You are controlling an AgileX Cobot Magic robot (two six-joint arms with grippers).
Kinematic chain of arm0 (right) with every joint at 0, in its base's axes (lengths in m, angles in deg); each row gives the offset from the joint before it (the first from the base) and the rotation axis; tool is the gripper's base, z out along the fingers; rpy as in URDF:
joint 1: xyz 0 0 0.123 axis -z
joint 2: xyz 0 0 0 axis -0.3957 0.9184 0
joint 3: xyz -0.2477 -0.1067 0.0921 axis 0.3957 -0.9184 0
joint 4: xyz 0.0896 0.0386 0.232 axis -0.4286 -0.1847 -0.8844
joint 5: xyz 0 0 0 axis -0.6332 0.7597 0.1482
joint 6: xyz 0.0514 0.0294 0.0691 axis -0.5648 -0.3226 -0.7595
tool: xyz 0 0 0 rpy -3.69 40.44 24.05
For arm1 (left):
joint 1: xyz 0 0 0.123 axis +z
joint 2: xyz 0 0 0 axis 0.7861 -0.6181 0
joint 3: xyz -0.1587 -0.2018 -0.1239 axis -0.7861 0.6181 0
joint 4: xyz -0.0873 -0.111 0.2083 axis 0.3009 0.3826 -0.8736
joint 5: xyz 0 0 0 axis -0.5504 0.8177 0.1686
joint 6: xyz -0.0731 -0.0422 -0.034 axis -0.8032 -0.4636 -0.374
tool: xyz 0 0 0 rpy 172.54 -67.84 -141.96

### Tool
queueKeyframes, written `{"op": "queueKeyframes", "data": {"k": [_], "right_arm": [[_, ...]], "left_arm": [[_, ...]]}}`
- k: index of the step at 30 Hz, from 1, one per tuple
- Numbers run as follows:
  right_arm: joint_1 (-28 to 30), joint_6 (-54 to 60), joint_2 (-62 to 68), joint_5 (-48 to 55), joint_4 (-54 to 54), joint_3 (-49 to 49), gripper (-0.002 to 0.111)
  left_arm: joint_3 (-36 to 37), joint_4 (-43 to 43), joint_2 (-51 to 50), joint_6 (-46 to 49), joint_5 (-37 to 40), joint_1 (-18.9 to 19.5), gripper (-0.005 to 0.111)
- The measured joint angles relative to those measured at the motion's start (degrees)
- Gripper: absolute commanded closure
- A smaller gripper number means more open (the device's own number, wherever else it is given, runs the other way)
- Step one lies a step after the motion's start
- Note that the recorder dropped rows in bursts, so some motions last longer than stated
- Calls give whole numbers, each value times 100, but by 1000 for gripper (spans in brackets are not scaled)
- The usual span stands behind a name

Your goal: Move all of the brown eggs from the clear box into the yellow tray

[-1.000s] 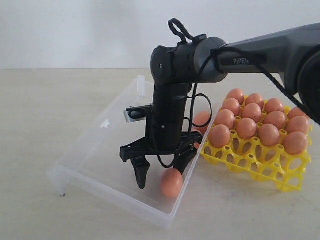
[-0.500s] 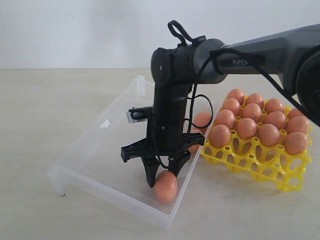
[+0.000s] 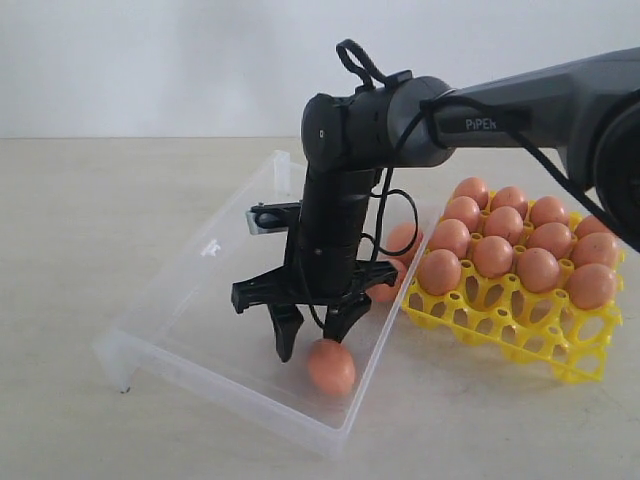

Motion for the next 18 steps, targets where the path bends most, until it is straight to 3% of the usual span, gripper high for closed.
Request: {"op": "queueKeyframes", "data": {"k": [3, 18], "right_arm": [[0, 50, -10, -14, -54, 0, 29], [0, 690, -28, 512, 288, 11, 29]], "left_arm": [[0, 0, 0, 0, 0, 0, 103], [0, 0, 0, 0, 0, 0, 103]]}}
